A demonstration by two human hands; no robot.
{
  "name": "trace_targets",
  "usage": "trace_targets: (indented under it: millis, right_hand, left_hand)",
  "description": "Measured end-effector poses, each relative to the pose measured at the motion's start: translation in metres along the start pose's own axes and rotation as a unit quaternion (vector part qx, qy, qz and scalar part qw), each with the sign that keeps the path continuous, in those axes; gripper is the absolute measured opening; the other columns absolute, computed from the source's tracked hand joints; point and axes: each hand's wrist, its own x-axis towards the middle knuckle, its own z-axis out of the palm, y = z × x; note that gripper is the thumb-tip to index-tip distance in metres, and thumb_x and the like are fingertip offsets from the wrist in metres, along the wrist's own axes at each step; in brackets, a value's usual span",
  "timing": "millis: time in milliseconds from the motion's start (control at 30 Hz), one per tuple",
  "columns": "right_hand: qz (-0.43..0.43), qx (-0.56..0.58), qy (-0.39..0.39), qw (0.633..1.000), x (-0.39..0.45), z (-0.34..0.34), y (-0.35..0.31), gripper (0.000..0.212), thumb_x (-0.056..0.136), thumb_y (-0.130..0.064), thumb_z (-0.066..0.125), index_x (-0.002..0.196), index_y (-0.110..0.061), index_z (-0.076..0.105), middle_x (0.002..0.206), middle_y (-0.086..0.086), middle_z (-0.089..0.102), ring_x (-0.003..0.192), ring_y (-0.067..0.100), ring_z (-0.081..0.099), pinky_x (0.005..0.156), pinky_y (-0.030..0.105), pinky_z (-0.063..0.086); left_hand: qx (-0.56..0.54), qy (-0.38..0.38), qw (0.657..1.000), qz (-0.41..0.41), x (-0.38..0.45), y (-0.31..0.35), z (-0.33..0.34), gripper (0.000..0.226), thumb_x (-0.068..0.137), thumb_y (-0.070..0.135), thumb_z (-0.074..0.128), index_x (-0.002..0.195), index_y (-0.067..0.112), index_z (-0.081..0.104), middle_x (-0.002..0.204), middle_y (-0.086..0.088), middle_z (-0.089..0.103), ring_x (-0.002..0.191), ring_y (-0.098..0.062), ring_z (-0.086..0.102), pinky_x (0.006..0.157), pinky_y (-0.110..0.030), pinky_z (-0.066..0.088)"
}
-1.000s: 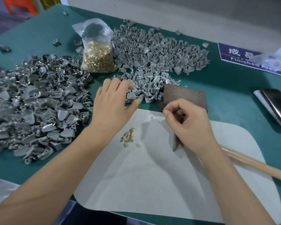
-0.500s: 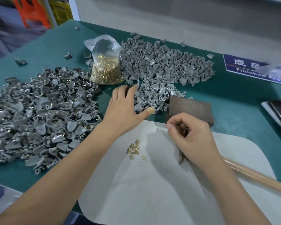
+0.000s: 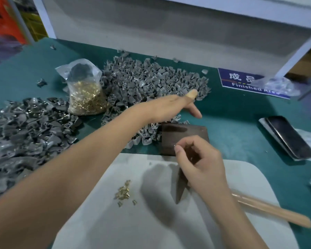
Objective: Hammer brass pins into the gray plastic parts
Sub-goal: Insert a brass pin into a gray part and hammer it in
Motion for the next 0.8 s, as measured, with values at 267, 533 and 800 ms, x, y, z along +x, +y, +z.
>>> trace_targets:
  millis: [267,533,800]
  right_hand:
    - [0.007,-0.015,0.019,1.000,0.006,-0.006,0.014,0.012,0.094,-0.020,0.067,0.086,-0.030,0.064,0.077,-0.011,0.062,0.067,0.013,0.059,0.062,0.018,0.040]
    - [0.012,-0.020,0.009,1.000,0.006,-0.002,0.014,0.012,0.092,-0.017,0.067,0.087,-0.028,0.065,0.079,-0.013,0.063,0.070,0.013,0.060,0.063,0.018,0.041]
    - [-0.001,-0.038,-0.025,0.999,0.000,0.008,0.006,0.014,0.093,-0.014,0.068,0.086,-0.026,0.064,0.080,-0.012,0.061,0.067,0.017,0.057,0.059,0.026,0.043]
  left_hand:
    - [0.033,-0.083,0.996,-0.005,0.039,-0.021,0.004,0.076,0.103,0.066,0.007,0.117,0.037,0.075,0.138,0.015,0.062,0.130,-0.002,0.051,0.116,-0.033,0.029]
    - [0.083,-0.053,0.995,0.018,0.024,-0.046,0.001,0.071,0.100,0.066,0.008,0.104,0.036,0.072,0.116,0.020,0.063,0.115,-0.002,0.055,0.111,-0.035,0.036]
    - [0.139,0.061,0.986,0.067,-0.006,-0.061,0.009,0.085,0.100,0.059,0.002,0.111,0.017,0.075,0.102,0.011,0.063,0.100,-0.006,0.058,0.095,-0.023,0.042]
